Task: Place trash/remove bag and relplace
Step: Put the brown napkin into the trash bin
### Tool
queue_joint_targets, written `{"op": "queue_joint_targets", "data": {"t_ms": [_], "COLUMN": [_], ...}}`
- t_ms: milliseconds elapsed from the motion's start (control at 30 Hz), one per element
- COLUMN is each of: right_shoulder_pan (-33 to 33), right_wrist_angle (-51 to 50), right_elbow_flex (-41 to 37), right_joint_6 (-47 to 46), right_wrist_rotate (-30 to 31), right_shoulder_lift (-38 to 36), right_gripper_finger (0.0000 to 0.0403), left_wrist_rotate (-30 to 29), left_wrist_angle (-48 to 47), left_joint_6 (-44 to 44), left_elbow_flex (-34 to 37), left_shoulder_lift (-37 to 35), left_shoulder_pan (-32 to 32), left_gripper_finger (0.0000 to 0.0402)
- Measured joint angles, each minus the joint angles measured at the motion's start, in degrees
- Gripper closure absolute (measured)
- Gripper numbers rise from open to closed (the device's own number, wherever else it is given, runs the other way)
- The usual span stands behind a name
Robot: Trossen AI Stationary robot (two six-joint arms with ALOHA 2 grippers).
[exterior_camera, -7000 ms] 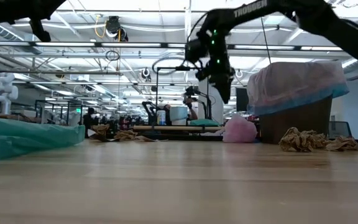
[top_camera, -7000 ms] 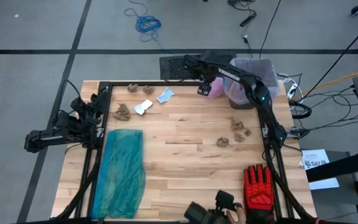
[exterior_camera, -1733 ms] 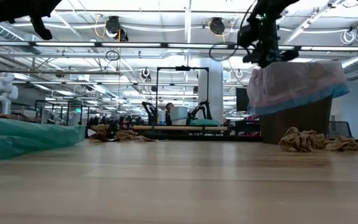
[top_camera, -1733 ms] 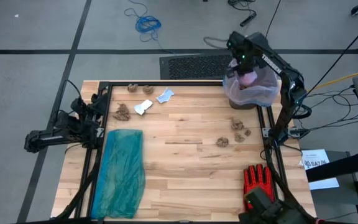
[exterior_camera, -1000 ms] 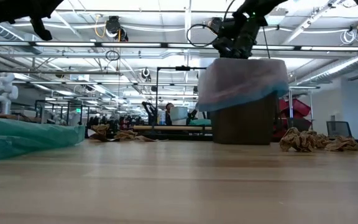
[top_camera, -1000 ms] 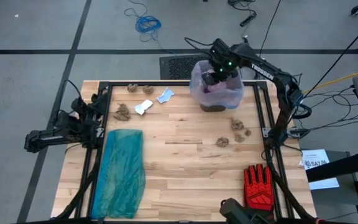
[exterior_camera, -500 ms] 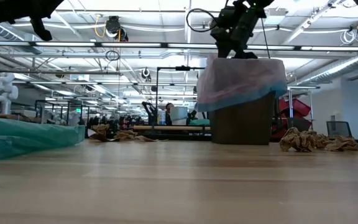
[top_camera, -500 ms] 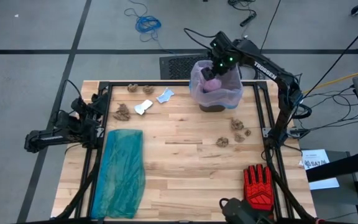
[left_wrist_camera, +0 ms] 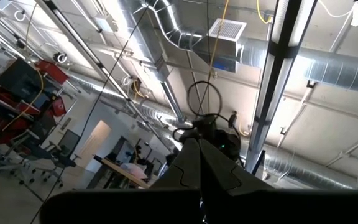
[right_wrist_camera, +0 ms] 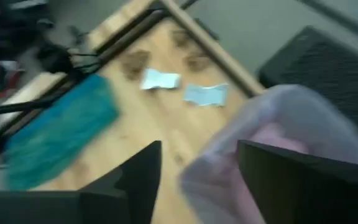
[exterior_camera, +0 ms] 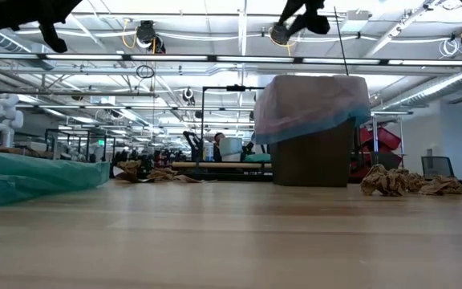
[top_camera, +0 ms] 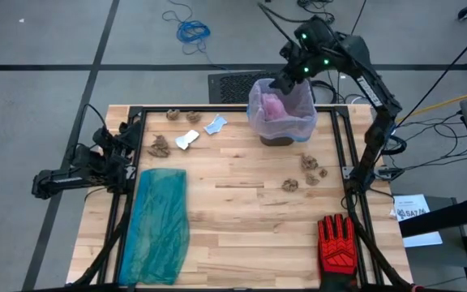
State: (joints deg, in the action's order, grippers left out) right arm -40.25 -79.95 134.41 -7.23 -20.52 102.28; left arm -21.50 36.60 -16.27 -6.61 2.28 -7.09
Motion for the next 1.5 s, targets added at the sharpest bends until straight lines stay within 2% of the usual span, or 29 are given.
{"op": "queue_joint_targets", "data": {"t_ms": [100,267,333,433,600,833,967,1233,1367,1500], "right_shoulder_pan": [2.94,11.02,14.71,20.15,28.09,33.93,36.39,41.6,43.58,44.3], "right_wrist_angle": [-3.82,-10.06,-9.87,-10.05,-9.91,-10.05,-8.92,12.91,17.3,18.53], "right_elbow_flex": [-0.85,-0.88,-0.96,-0.99,-5.18,-20.54,-31.77,-55.45,-64.89,-70.98], "right_joint_6": [-1.59,-2.64,-4.69,-7.52,-13.06,-24.1,-29.29,-40.51,-44.64,-46.07], "right_wrist_rotate": [-3.4,-5.17,-6.25,-4.11,7.61,17.18,18.72,19.27,23.05,23.45], "right_shoulder_lift": [-1.16,-0.38,0.07,1.29,3.45,2.49,-0.47,-13.88,-18.32,-19.59], "right_gripper_finger": [0.0265,0.0374,0.0395,0.0393,0.0401,0.0403,0.0403,0.0403,0.0402,0.0367], "left_wrist_rotate": [-0.02,-0.02,-0.05,-0.91,-2.62,-2.82,-2.82,-2.84,-2.86,-2.99], "left_wrist_angle": [0.02,0.0,0.0,0.0,-0.01,-0.06,-0.24,-0.28,-0.78,-1.6], "left_joint_6": [0.0,0.0,0.0,-0.02,-0.02,-1.47,-1.51,-1.68,-2.96,-3.18], "left_elbow_flex": [0.0,0.0,0.0,0.0,0.0,0.0,0.0,0.0,0.0,0.0], "left_shoulder_lift": [-0.01,0.0,-0.02,-0.01,-0.02,-0.01,-0.01,0.01,-0.02,0.01], "left_shoulder_pan": [0.0,0.0,0.0,0.0,0.0,0.0,0.0,-0.02,0.0,0.0], "left_gripper_finger": [0.0402,0.0402,0.0402,0.0401,0.0402,0.0402,0.0402,0.0402,0.0402,0.0402]}}
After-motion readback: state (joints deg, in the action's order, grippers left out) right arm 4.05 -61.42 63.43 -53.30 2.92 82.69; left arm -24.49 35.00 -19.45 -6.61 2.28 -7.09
